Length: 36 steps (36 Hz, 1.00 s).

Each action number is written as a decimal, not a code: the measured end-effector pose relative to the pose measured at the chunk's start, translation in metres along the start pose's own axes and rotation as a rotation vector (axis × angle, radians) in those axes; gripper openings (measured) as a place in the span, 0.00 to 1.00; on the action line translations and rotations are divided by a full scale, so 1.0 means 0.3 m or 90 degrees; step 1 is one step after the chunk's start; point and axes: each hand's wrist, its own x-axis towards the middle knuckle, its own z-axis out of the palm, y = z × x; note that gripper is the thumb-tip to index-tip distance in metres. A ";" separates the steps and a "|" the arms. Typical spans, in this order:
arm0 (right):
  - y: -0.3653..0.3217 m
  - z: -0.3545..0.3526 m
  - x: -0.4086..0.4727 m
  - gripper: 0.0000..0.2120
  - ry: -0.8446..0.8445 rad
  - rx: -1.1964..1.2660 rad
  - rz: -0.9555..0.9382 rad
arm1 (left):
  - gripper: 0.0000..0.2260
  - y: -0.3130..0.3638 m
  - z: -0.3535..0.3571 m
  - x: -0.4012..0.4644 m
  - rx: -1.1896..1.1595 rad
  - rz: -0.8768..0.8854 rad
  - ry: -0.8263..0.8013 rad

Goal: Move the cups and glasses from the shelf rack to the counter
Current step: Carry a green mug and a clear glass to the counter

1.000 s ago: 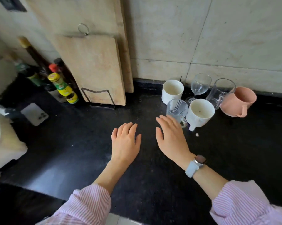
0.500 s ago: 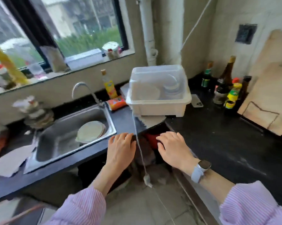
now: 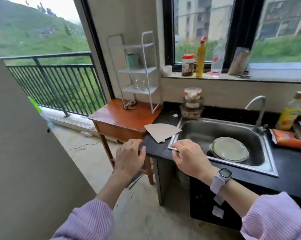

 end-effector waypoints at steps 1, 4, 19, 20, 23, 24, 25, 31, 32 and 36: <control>-0.023 0.028 0.051 0.14 -0.010 0.004 -0.015 | 0.15 -0.044 -0.005 0.021 0.004 -0.017 0.005; -0.071 0.113 0.217 0.14 -0.040 0.013 -0.045 | 0.15 -0.169 -0.010 0.112 0.015 -0.054 0.018; -0.077 0.322 1.212 0.15 -0.033 0.082 -0.078 | 0.13 -0.554 -0.028 1.012 0.028 -0.051 0.119; -0.077 0.329 1.266 0.15 -0.032 0.082 -0.078 | 0.13 -0.571 -0.026 1.065 0.021 -0.048 0.118; -0.072 0.348 1.414 0.15 -0.029 0.084 -0.068 | 0.14 -0.618 -0.016 1.218 -0.006 -0.041 0.119; -0.069 0.356 1.462 0.15 -0.027 0.086 -0.062 | 0.13 -0.634 -0.010 1.271 -0.020 -0.035 0.122; -0.065 0.364 1.509 0.15 -0.024 0.087 -0.054 | 0.13 -0.651 -0.002 1.324 -0.032 -0.028 0.123; -0.017 0.430 1.782 0.19 0.002 0.113 0.004 | 0.13 -0.747 0.076 1.651 -0.130 -0.004 0.115; -0.008 0.442 1.827 0.19 0.010 0.116 0.017 | 0.12 -0.762 0.092 1.709 -0.151 -0.002 0.112; 0.029 0.486 2.003 0.21 0.049 0.144 0.106 | 0.12 -0.810 0.165 1.943 -0.240 0.023 0.069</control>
